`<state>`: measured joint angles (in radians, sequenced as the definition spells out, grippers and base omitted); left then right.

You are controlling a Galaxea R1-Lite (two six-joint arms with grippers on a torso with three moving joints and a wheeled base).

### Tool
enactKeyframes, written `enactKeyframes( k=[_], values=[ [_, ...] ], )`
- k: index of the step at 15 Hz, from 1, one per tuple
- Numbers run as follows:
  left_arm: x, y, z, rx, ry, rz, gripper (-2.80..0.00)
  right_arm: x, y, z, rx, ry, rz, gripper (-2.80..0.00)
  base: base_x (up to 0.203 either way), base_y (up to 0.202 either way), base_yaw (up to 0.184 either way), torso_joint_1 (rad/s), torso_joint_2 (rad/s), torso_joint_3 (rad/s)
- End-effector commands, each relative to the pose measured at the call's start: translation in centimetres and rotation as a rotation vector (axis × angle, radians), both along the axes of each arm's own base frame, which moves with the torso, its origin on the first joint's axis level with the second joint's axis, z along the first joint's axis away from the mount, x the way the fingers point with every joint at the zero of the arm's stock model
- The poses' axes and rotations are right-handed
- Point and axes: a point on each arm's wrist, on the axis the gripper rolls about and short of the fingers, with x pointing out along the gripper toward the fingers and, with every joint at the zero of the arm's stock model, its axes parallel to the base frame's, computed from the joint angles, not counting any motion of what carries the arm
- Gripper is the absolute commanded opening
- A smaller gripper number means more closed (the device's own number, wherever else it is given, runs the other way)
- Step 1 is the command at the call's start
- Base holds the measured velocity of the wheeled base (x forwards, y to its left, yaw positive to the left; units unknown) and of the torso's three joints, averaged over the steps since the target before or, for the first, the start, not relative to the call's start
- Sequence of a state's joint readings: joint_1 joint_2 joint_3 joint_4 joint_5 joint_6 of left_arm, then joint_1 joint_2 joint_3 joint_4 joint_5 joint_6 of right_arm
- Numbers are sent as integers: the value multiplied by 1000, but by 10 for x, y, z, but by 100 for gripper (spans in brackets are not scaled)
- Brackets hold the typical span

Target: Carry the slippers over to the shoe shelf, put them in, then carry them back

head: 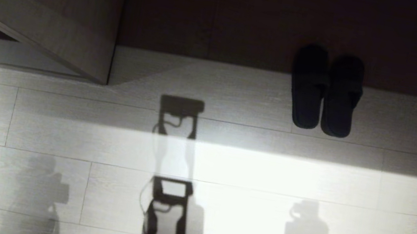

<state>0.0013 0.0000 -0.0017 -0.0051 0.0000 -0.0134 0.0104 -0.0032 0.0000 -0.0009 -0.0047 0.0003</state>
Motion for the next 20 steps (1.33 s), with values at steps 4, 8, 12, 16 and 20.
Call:
enactKeyframes(
  k=[4, 8, 12, 16, 20],
  values=[
    [0, 0, 0, 0, 1, 0, -280, 0, 0, 0, 1, 3, 0, -280, 0, 0, 0, 3, 2, 203],
    [0, 0, 0, 0, 2, 0, -280, 0, 0, 0, 1, 3, 0, -280, 0, 0, 0, 5, 2, 201],
    [0, 0, 0, 0, 2, 0, -280, 0, 0, 0, 0, 3, 0, -280, 0, 0, 0, 3, 3, 201],
    [0, 0, 0, 0, 2, 0, -280, 0, 0, 0, 1, 3, 0, -280, 0, 0, 0, 2, 2, 205],
    [0, 0, 0, 0, 2, 0, -280, 0, 0, 0, 0, 3, 0, -280, 0, 0, 0, 5, 4, 200]
  ],
)
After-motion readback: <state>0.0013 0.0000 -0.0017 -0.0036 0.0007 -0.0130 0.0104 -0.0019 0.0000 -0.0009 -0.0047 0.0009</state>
